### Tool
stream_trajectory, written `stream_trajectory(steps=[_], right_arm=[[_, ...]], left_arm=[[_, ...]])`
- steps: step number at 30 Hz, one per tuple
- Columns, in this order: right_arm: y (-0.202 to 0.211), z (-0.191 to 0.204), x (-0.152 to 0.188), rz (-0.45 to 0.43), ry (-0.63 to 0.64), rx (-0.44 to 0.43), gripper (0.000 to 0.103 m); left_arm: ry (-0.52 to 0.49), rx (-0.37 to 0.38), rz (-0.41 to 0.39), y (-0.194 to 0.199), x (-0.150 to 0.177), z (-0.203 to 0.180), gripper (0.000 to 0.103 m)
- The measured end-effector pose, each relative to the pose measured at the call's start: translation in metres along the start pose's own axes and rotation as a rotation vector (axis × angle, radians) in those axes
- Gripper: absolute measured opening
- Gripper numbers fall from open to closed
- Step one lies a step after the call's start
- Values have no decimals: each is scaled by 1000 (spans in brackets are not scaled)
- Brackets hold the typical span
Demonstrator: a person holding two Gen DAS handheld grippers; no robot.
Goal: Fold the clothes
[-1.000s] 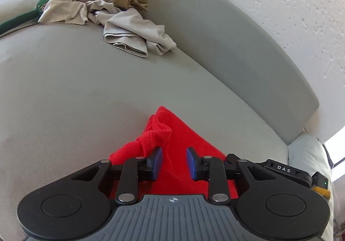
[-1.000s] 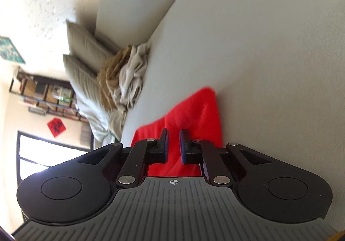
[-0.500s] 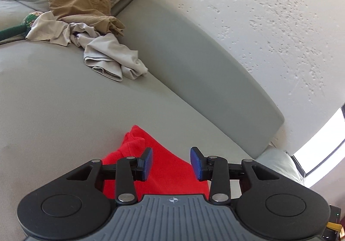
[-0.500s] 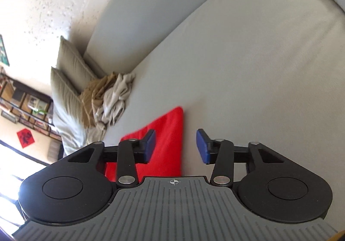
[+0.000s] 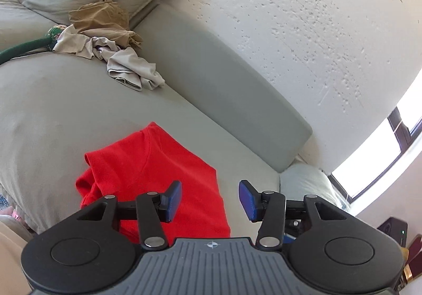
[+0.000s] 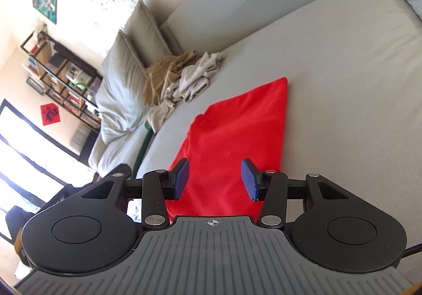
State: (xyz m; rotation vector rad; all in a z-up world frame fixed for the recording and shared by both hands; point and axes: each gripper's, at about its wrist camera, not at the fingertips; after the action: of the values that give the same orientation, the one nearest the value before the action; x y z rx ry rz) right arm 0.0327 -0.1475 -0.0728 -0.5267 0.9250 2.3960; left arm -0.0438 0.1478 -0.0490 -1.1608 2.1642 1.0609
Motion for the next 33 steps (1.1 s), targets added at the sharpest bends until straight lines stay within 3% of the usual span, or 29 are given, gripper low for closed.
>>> stream_trajectory(steps=[5, 7, 9, 11, 14, 17, 19, 21, 23, 28, 31, 33], right_arm=[[-1, 2, 7, 16, 38, 51, 52], [-5, 1, 13, 33, 62, 83, 51], [-13, 3, 22, 41, 107, 100, 50], [-23, 9, 30, 53, 177, 106, 49], [-45, 16, 43, 129, 312, 186, 47], [-43, 9, 44, 159, 293, 215, 40], [-30, 2, 33, 185, 222, 189, 42], [-14, -7, 23, 187, 137, 156, 64], [4, -19, 16, 161, 60, 108, 84], [20, -56, 2, 91, -177, 0, 85], [5, -74, 4, 126, -320, -70, 85], [-5, -82, 9, 148, -381, -95, 85]], left_arm=[[-71, -63, 49, -20, 8, 9, 51], [-103, -114, 46, -31, 18, 17, 47], [-115, -156, 70, -42, 26, 26, 32], [-114, -177, 116, -50, 28, 30, 25], [-150, -245, 164, -53, 31, 31, 20], [-83, -244, 180, -39, 25, 35, 18], [-14, -186, 156, -22, 14, 39, 25], [91, -74, 76, -4, 0, 51, 55], [221, 0, -6, 8, -15, 71, 70], [450, 5, -45, 6, -38, 133, 75], [602, 0, 14, 0, -27, 160, 73], [591, -5, 66, -4, -23, 158, 73]])
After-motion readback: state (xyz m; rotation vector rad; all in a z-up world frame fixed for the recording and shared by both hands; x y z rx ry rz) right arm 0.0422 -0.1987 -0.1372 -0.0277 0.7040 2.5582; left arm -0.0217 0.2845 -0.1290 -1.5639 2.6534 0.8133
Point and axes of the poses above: each gripper's, at about its wrist camera, not at the fingertips, and y roughly against the way its jaws point, z to its left, x to its underside, and after that the axes turned 2 degrees about x, right-handed
